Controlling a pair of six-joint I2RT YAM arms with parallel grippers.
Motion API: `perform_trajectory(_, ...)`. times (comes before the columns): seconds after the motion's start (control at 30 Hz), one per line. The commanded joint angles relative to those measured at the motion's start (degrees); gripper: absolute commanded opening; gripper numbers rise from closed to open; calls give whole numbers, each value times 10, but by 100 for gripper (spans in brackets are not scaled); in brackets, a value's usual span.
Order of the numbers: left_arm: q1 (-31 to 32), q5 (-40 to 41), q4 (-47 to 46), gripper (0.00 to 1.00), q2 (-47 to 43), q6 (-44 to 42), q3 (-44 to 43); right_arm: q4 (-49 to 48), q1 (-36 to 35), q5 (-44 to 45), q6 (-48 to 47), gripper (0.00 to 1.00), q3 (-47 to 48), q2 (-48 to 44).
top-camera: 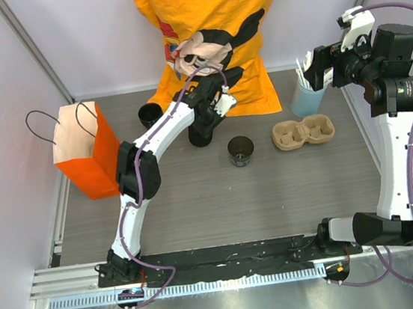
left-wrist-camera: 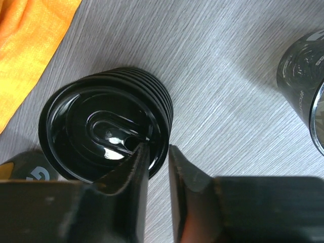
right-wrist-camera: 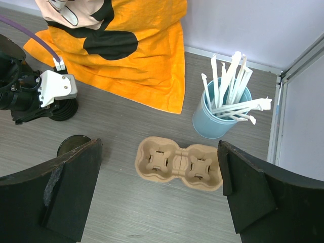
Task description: Pack the takeout coffee
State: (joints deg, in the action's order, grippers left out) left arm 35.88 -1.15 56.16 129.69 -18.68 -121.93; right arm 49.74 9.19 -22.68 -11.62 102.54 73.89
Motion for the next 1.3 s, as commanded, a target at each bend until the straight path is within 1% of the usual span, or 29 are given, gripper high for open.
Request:
perform_trajectory(0.0, -3, -6, -1, 22, -2, -5, -13, -10, 2, -6, 7, 100, 6, -11)
perform_trajectory(0.03, -3, -7, -2, 19, -3, -4, -13, -10, 3, -6, 7, 100, 6, -11)
perform_trajectory(0.13, -3, -8, -3, 14, -8, -1, -13, -10, 3, -7, 7, 100, 7, -9)
perform_trajectory(0.2, -3, -8, -3, 14, -10, 0, -13, -10, 2, -7, 7, 100, 8, -9)
perform_trajectory(0.23, -3, -7, -4, 11, -14, 1, -13, -10, 3, -7, 8, 100, 9, -10)
perform_trajectory(0.33, -3, -7, -7, 9, -21, 5, -14, -10, 3, -8, 8, 100, 9, -9)
perform_trajectory(0.9, -4, 7, -43, 9, -62, 24, -21, -10, 3, -11, 8, 100, 9, -10)
perform_trajectory(1.0, -4, 26, -45, 9, -68, 26, -20, -10, 3, -12, 9, 100, 9, -10)
perform_trajectory(1.27, -4, 22, -47, 9, -75, 28, -9, -10, 3, -12, 8, 100, 9, -10)
